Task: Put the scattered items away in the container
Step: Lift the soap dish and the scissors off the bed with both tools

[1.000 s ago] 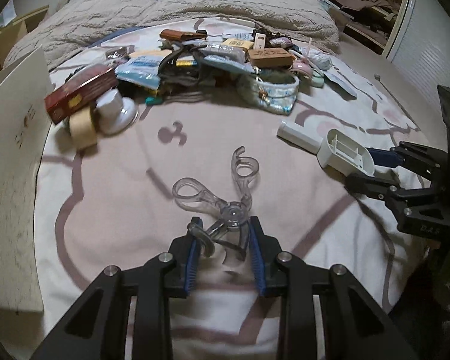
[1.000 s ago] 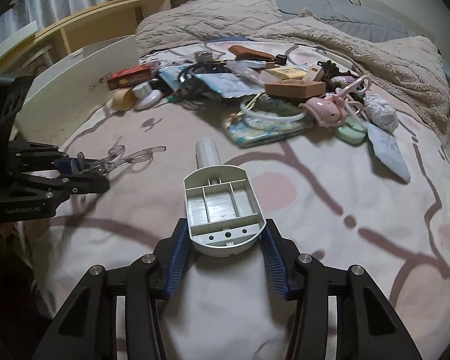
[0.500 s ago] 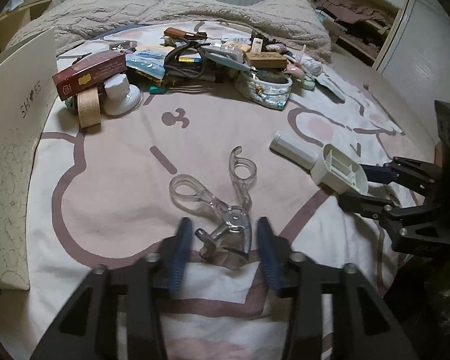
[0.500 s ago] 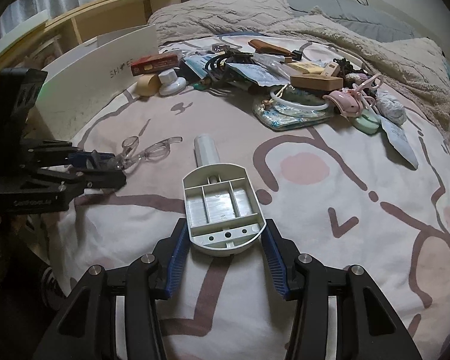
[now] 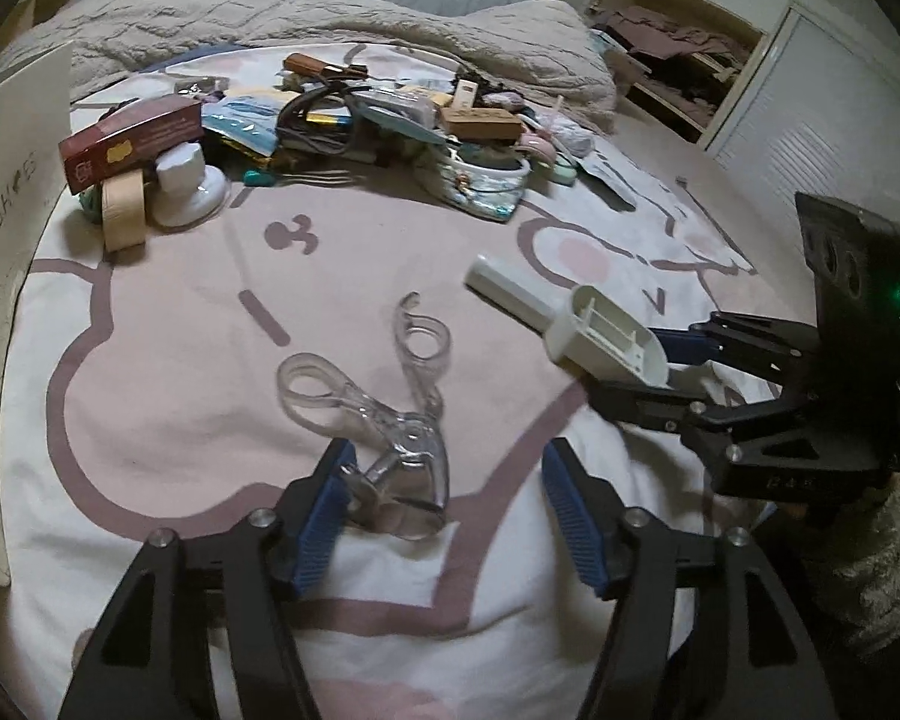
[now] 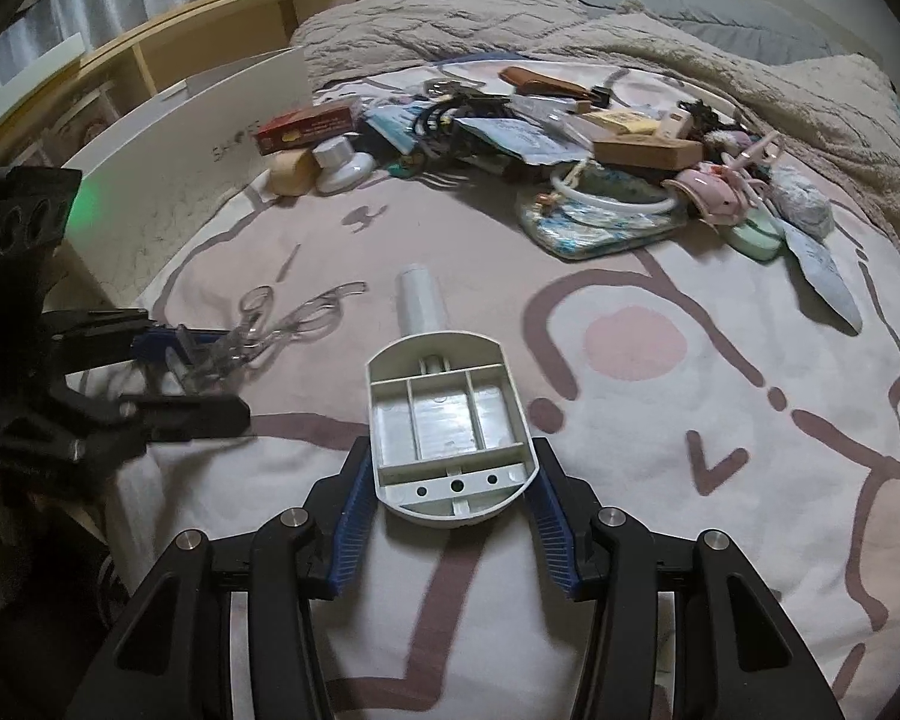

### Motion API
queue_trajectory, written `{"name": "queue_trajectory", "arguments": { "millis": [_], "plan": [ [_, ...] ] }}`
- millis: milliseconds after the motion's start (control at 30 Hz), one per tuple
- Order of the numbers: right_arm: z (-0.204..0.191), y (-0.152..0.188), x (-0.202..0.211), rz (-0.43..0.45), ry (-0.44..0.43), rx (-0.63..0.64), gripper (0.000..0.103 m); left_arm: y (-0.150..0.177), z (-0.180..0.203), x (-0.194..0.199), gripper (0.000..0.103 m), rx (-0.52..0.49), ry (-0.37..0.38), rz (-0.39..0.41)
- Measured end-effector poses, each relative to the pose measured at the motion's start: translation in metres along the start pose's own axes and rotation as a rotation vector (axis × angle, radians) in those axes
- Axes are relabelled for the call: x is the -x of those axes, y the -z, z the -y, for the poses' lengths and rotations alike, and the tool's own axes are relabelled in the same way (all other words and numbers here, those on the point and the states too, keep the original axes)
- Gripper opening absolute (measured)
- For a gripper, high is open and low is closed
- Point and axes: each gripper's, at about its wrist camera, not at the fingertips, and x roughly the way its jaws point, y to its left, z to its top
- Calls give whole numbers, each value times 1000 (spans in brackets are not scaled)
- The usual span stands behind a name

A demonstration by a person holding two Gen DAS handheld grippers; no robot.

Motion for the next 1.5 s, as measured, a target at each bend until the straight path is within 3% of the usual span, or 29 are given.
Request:
{"name": "queue_trajectory", "arguments": {
  "millis": [133,200,300,600,767,833,900,1000,1200,1500],
  "plan": [
    [-14,4,2,1,-7,31,50,3,-1,-3,70,24,-3,-2],
    [-15,4,1,1,0,18,50,4,-4,-3,80,61,29,1],
    [-9,2,0,3,-11,-32,50,5,-8,-5,87,97,65,-5],
    [-13,-9,-7,33,50,-35,50,6,-1,-7,87,45,33,-38],
    [-10,-7,-10,56,59,-44,47,8,-3,-5,86,69,27,-16],
    [-12,-6,-9,67,67,-30,47,8,-2,-4,76,72,-16,1],
    [-14,-5,-9,81,79,-14,47,9,-1,-4,57,56,-79,23],
    [-15,-2,-10,101,87,-16,47,9,-6,-3,43,66,-109,46],
    [-15,1,-12,123,89,-28,47,7,-5,-4,31,45,-149,80],
    [-13,5,-12,145,84,-49,47,6,0,-4,29,22,-167,106]
  ]
}}
